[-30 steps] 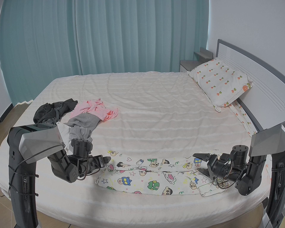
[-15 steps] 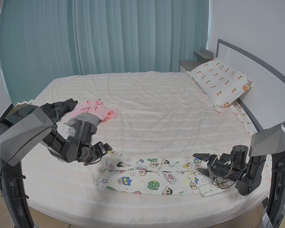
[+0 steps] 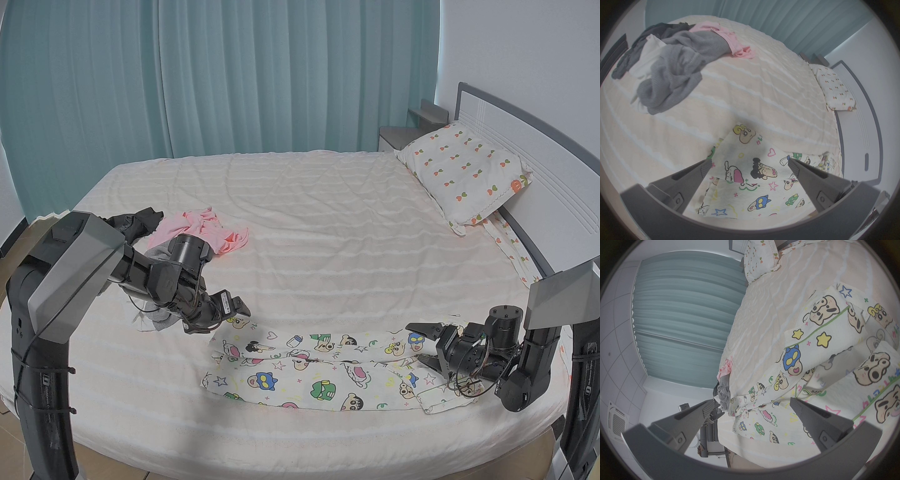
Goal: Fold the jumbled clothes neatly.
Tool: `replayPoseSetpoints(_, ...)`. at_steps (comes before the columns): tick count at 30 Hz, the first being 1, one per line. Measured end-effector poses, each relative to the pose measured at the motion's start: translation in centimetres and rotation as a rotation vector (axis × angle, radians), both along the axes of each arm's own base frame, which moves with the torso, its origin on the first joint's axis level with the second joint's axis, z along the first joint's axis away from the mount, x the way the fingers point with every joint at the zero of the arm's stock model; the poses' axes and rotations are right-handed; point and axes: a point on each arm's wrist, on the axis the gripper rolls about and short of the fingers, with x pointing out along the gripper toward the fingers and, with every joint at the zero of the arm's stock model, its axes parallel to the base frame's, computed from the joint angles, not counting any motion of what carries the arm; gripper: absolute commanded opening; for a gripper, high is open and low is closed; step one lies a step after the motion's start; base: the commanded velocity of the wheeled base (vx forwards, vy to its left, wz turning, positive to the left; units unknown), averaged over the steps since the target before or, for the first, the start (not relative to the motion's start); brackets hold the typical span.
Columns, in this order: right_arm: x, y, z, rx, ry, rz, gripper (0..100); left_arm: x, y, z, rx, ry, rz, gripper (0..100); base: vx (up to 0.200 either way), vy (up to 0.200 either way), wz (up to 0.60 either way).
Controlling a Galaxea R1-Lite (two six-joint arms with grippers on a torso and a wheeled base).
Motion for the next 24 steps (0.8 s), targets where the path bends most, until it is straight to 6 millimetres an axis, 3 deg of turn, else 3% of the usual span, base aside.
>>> replayPoseSetpoints(9,0.0,0.0,0.0,0.000,0.000,0.000,100,0.6,0.7,-2.3,0.047,-0.072,-0.086,100,0.000,0.000,0.00)
replayPoseSetpoints(24,0.0,0.0,0.0,0.000,0.000,0.000,100,1.7,0.9,-3.6,0.065,-0.203,-0.111,100,0.000,0.000,0.00)
